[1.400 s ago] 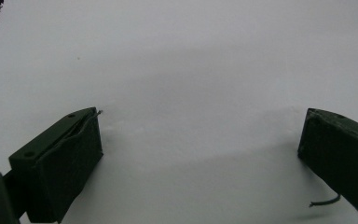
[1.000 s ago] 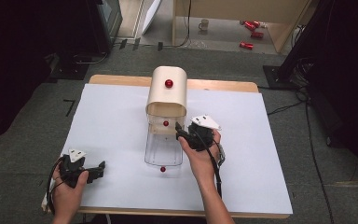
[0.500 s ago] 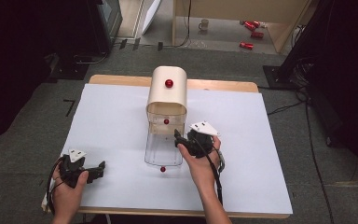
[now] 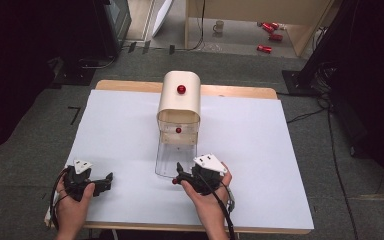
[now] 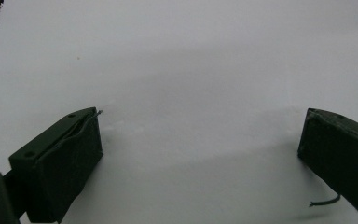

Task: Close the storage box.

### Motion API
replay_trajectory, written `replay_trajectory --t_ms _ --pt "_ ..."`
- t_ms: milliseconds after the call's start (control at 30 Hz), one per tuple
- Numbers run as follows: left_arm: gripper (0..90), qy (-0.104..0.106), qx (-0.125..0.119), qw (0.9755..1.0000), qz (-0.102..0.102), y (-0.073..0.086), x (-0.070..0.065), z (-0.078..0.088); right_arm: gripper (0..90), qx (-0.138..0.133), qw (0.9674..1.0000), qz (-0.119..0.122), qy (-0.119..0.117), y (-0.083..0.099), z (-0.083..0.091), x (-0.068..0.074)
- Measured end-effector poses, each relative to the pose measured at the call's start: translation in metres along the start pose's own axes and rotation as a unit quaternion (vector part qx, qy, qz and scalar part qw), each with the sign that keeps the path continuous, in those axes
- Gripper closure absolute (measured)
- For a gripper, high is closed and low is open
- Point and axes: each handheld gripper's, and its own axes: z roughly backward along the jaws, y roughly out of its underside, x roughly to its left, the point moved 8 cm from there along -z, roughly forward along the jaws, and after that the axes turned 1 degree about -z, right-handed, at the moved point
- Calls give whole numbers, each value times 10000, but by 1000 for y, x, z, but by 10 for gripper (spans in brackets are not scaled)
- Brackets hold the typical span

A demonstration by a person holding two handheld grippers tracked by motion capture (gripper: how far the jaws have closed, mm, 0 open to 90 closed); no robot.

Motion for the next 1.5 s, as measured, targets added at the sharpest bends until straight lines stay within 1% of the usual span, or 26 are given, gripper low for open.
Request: replay_trajectory --t_ms 33,67,100,133,233,300,333,433,500,600,733,933,967,1000,1033,1067,1100,1133,1167,1200,1233,1300,1333,1367,1400,1500 --pt "0 2 -3 10000 4 0 0 0 156 36 10000 -49 -19 6 3 3" --pt "0 2 -3 10000 4 0 0 0 156 36 10000 -49 -19 6 3 3" --pt "0 1 -3 10000 5 0 0 0 154 42 10000 -87 13 11 6 5" --pt "0 1 -3 10000 5 0 0 0 154 42 10000 -87 13 11 6 5" --pt "0 2 3 10000 1 0 0 0 152 100 9998 -102 101 22 8 6" --pt "0 1 1 10000 0 0 0 0 152 118 9998 -122 111 24 8 5" --pt "0 3 3 10000 -2 0 0 0 152 163 9996 -197 122 28 7 4" --pt "0 2 0 10000 -2 0 0 0 154 206 9995 -187 135 34 7 4" --pt "0 1 -2 10000 -2 0 0 0 154 251 9995 -182 98 38 7 7" --pt "0 0 -1 10000 -4 0 0 0 153 275 9994 -195 119 43 7 9" --pt "0 0 -4 10000 -3 0 0 0 153 340 9989 -294 128 55 5 15" --pt "0 0 -5 10000 -1 0 0 0 173 518 9984 -211 58 66 -1 24" --pt "0 1 -3 10000 -3 0 0 0 214 591 9981 -170 50 69 -4 27" --pt "0 1 -3 10000 -3 0 0 0 214 591 9981 -170 50 69 -4 27" --pt "0 1 -6 10000 -1 0 0 0 315 658 9978 -91 73 73 -6 29" --pt "0 1 -6 10000 -1 0 0 0 315 658 9978 -91 73 73 -6 29" --pt "0 0 -4 10000 -2 0 0 0 391 697 9975 -92 -13 75 -8 33" --pt "0 0 -4 10000 -2 0 0 0 391 697 9975 -92 -13 75 -8 33" --pt "0 0 -2 10000 -3 0 0 0 459 712 9973 -130 -121 77 -9 37" --pt "0 0 -2 10000 -3 0 0 0 459 712 9973 -130 -121 77 -9 37" --pt "0 0 -4 10000 -2 0 0 0 499 731 9970 -167 -211 78 -12 40" --pt "0 -1 -4 10000 -2 0 0 0 517 716 9971 -173 -201 78 -13 40" --pt "0 0 -6 10000 -2 0 0 0 562 681 9973 -181 -194 77 -14 41" --pt "0 0 -6 10000 -2 0 0 0 587 676 9972 -209 -221 77 -15 41" --pt "0 -1 -6 10000 -1 0 0 0 587 676 9972 -209 -221 77 -15 41" --pt "0 1 -4 10000 -2 0 0 0 649 624 9971 -340 -254 75 -16 40"
